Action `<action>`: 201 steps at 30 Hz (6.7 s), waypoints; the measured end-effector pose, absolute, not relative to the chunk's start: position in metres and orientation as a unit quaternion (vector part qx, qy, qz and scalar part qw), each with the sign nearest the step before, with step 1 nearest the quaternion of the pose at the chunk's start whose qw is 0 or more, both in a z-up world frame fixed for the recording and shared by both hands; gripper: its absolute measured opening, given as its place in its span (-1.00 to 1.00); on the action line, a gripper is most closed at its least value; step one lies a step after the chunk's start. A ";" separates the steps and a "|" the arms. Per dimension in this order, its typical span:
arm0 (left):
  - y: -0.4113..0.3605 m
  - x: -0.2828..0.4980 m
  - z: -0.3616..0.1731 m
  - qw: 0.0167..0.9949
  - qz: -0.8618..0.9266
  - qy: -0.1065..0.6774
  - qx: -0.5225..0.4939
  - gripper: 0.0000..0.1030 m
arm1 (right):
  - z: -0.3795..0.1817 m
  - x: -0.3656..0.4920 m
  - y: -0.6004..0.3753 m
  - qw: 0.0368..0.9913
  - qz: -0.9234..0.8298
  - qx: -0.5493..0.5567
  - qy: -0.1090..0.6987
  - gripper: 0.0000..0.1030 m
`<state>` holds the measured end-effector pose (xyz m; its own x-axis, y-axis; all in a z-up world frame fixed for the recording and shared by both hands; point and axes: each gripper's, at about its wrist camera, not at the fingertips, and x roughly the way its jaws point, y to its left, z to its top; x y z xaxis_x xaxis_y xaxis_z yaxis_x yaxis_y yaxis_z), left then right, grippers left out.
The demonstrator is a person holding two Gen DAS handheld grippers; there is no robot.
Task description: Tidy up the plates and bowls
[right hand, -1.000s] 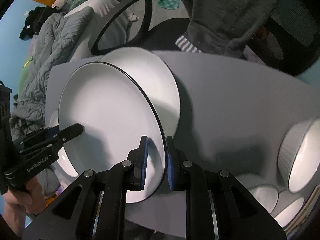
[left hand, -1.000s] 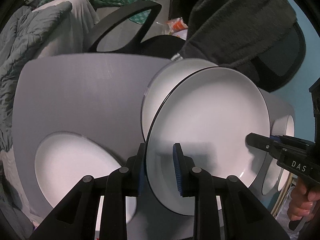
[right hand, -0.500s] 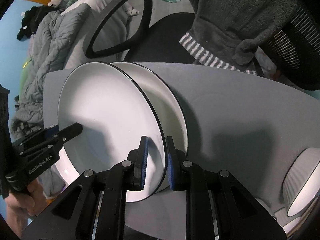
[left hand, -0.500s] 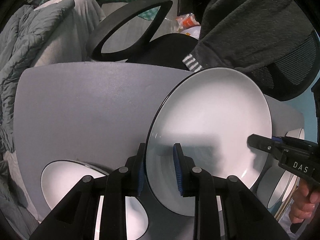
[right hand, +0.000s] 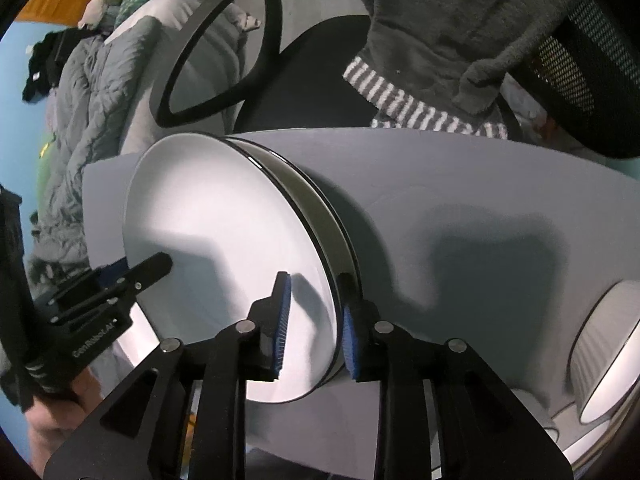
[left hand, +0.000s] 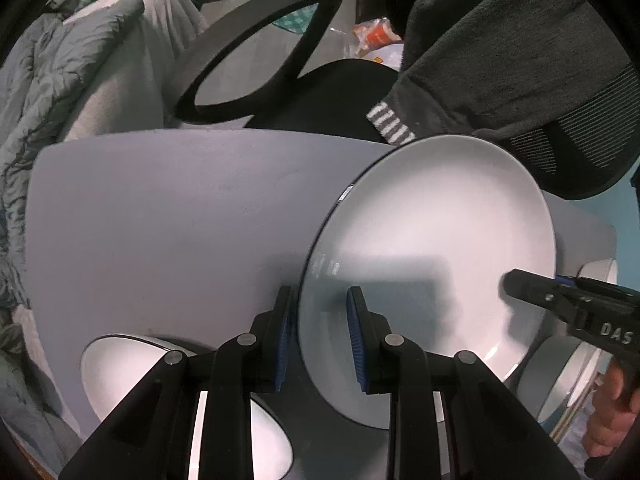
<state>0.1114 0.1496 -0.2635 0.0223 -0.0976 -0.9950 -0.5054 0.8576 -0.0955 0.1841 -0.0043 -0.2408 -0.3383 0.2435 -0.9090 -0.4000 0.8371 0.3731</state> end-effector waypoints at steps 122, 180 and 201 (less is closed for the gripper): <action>0.251 -0.159 -0.271 0.625 0.295 0.572 -0.443 0.15 | -0.243 0.023 0.176 0.512 0.459 -0.338 0.643 0.33; 0.154 -0.077 -0.288 0.675 0.075 0.681 -0.274 -0.61 | -0.256 0.045 -0.039 0.561 0.286 -0.062 0.774 -0.65; 0.164 -0.099 -0.273 0.667 0.090 0.680 -0.291 -0.62 | -0.256 0.035 -0.026 0.561 0.311 -0.096 0.761 -0.66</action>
<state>-0.0988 0.1640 -0.2727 0.0585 -0.2756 -0.9595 -0.5166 0.8141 -0.2653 0.0346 -0.0258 -0.2559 -0.3523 0.2024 -0.9137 -0.4950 0.7883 0.3655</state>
